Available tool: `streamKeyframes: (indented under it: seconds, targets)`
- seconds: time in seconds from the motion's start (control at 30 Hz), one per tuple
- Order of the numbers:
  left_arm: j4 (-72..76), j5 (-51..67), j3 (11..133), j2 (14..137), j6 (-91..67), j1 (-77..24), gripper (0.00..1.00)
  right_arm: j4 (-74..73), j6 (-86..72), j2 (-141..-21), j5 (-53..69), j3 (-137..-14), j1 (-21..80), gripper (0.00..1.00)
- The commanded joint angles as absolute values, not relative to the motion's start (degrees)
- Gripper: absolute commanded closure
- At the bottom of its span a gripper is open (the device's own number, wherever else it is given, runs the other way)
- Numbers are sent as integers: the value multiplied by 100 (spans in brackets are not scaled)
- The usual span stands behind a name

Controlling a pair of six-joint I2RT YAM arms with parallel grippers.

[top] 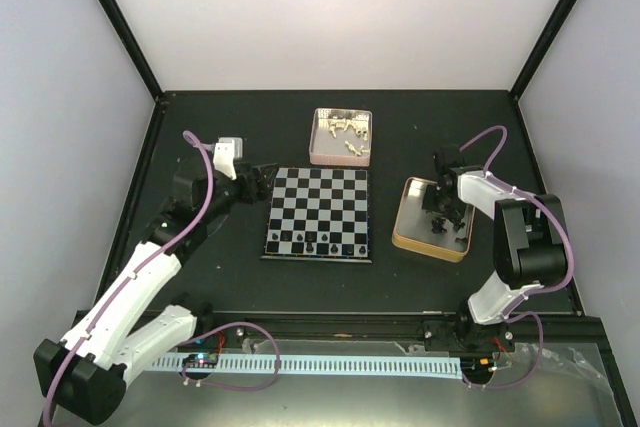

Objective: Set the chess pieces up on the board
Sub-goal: Pick up the chess piece from the storage box, then place the chess piece on the chessboard.

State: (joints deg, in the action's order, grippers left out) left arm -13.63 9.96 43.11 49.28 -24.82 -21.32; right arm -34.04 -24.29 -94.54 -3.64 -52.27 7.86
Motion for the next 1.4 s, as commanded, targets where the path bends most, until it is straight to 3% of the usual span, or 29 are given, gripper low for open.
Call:
streamKeyframes:
  seconds: [0.0,0.17,0.37,0.67,0.83,1.03,1.37]
  targets:
    - [-1222,1115,4469,4998,-2513,-2083,18,-3604,-2426,-9353,-195,-5252,742,73]
    - [-1213,1165,4465,5016,-2529,-2083,18,-3649,-2409,-9310,-179,-5199,747,76]
    - [-1198,1245,4471,5043,-2555,-2083,18,-3571,-2373,-9429,-218,-5212,755,92]
    - [-927,2034,4471,5204,-2651,-2083,17,-2902,-2192,-8324,59,-5054,1061,94]
    - [-427,3233,4497,5537,-2852,-2092,17,-2320,-1879,-7185,1142,-4860,1353,93]
    - [350,4466,4550,6090,-3475,-2171,17,-1274,-1568,-6112,3467,-4514,2155,92]
    - [1078,5764,4798,6560,-3986,-2632,20,-468,-1665,-6162,5499,-4678,2846,92]
